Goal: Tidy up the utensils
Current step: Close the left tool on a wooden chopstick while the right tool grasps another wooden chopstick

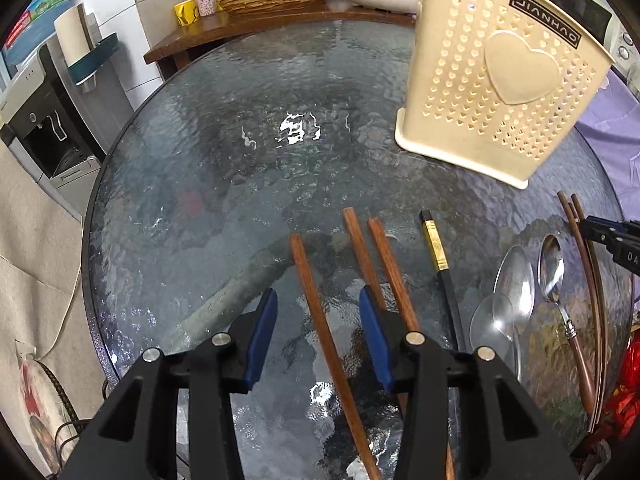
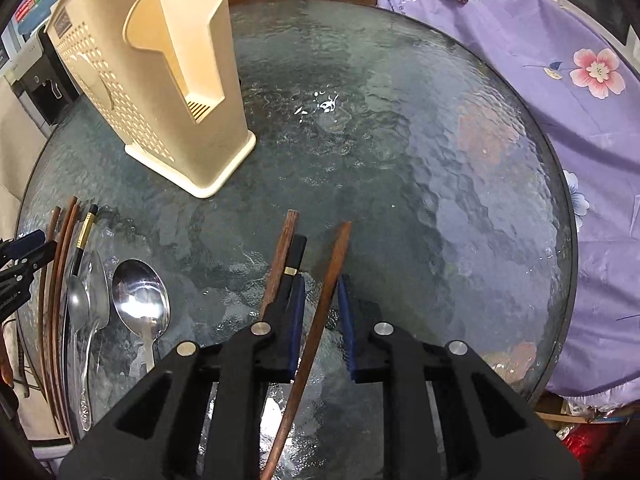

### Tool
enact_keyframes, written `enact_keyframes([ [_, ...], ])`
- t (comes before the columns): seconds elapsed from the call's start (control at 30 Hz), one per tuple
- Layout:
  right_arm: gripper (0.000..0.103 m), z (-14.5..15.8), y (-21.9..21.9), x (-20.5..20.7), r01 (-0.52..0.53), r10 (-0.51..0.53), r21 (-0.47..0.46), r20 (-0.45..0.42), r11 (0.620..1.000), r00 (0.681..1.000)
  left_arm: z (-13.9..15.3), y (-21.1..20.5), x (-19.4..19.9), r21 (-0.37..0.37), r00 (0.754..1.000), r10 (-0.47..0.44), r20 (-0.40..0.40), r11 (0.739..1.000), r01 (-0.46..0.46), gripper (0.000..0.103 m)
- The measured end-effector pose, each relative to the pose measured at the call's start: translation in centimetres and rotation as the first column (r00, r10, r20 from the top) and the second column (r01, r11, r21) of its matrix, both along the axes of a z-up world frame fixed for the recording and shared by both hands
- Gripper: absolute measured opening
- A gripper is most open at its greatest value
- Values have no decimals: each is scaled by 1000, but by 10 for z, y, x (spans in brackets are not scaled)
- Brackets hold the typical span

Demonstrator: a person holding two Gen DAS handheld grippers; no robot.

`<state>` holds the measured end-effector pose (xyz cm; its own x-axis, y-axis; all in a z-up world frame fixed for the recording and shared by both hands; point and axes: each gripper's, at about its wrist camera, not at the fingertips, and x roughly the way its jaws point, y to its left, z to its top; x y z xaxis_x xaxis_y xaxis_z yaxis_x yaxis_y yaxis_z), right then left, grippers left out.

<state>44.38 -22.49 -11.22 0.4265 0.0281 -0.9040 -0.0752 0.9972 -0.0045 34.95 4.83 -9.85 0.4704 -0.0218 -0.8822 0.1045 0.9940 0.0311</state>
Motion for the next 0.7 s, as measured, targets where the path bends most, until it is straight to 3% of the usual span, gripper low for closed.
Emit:
enact_keyframes([
  [0.23, 9, -2, 15, 2, -3, 3, -22, 3, 1000, 1000, -1, -3, 9, -7, 1000, 9, -6, 1000, -9, 40],
  [0.4, 8, -4, 21, 7, -5, 5, -11, 8, 1000, 1000, 0, -12, 13, 3, 1000, 1, 0, 1000, -1, 26],
  [0.7, 8, -6, 20, 21, -11, 11, 0, 19, 1000, 1000, 1, -20, 19, 14, 1000, 0, 9, 1000, 0, 10],
])
